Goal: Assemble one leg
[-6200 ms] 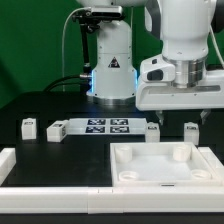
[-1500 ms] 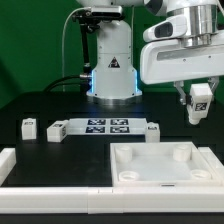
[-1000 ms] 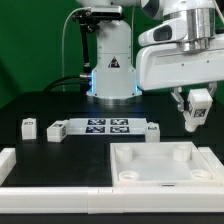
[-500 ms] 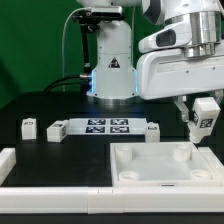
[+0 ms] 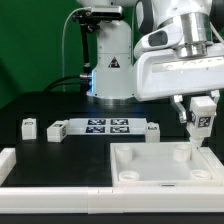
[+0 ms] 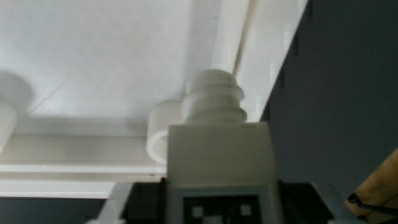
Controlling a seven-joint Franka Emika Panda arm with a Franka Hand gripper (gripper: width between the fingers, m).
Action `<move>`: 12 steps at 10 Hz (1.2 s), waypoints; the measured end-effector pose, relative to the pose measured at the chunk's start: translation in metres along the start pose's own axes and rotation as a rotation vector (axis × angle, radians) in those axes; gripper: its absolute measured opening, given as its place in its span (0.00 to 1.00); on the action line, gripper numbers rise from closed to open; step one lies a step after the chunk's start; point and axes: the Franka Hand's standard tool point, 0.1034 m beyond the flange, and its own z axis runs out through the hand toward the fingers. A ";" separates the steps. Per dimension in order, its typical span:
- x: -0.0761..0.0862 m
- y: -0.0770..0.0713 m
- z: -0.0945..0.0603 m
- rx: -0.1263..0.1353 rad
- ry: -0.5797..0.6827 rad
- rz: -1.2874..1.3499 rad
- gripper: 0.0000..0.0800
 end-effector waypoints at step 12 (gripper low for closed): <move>0.028 0.030 0.047 -0.024 0.117 -0.050 0.36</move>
Offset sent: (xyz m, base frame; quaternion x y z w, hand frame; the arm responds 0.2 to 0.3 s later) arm 0.0318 0.0011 -0.0047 -0.0023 0.0131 -0.0214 0.9997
